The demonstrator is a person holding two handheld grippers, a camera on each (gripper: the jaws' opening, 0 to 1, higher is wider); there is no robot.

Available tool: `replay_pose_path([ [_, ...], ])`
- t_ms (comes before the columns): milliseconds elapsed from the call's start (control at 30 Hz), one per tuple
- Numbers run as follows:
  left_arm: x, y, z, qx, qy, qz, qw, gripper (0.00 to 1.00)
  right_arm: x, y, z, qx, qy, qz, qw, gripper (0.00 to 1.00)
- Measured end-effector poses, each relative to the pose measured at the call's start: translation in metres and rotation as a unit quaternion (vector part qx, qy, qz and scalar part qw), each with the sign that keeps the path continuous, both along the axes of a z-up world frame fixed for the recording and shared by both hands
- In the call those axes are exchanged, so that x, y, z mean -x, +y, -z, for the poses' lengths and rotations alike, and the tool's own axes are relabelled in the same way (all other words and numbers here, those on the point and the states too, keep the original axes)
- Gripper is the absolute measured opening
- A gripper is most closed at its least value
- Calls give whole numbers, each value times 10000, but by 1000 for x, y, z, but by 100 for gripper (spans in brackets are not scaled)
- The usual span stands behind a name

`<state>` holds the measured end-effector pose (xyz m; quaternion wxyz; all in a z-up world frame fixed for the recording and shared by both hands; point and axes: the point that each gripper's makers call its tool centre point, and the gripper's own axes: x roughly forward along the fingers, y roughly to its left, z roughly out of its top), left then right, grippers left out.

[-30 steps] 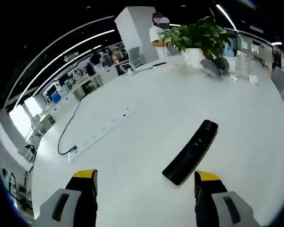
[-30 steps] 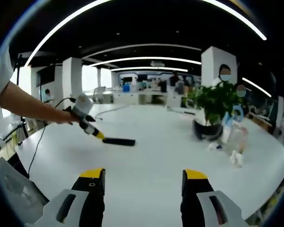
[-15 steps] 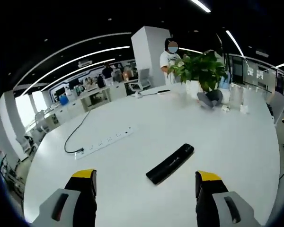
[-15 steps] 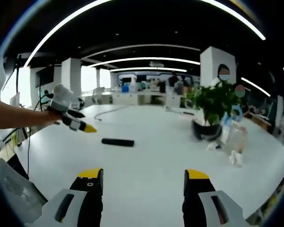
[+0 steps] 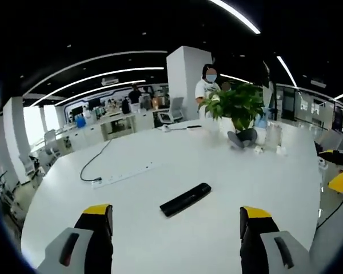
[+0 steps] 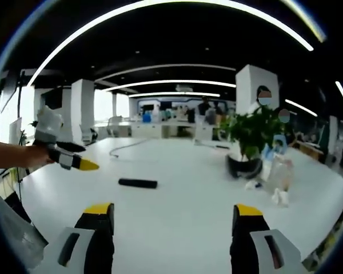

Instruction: Press the specified remote control buttons in sequence, fully releasing each button before pressing the next.

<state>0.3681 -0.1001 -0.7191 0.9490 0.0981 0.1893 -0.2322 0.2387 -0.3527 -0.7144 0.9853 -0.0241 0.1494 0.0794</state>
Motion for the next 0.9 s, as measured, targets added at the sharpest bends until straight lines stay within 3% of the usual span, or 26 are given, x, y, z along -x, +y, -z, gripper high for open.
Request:
replay_pose_path([
  [167, 23, 4, -6, -69, -139, -170, 9997, 100, -1, -2, -1, 54, -44, 52, 10000, 94],
  [400, 54, 11, -10, 219, -311, -372, 9986, 100, -1, -5, -3, -8, -107, 146, 9998, 96],
  [533, 67, 28, -7, 278, -171, -647, 9974, 100, -1, -5, -5, 7, -137, 150, 9998, 97],
  [667, 81, 37, -11, 374, -214, -753, 9962, 100, -1, -5, -6, 41, -155, 170, 9997, 98],
  [900, 107, 55, 0, -11, -209, -919, 9955, 99, -1, -3, -5, 59, -106, 121, 9999, 97],
])
